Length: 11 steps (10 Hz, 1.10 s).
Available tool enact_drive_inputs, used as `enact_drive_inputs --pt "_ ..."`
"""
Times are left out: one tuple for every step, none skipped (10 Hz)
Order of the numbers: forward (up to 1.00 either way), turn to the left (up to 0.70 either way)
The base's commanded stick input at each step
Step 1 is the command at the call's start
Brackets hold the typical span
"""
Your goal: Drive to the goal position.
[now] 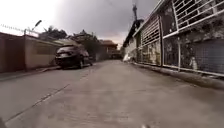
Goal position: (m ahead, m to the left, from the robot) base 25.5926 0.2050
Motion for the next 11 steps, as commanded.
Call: enact_drive_inputs --pt "1.00 0.00" --pt "1.00 0.00" --pt "1.00 0.00" --pt "1.00 0.00" --pt "1.00 0.00" --pt "1.00 0.00" --pt "1.00 0.00" --pt "1.00 0.00" --pt "1.00 0.00" --pt "1.00 0.00" --pt "1.00 0.00"
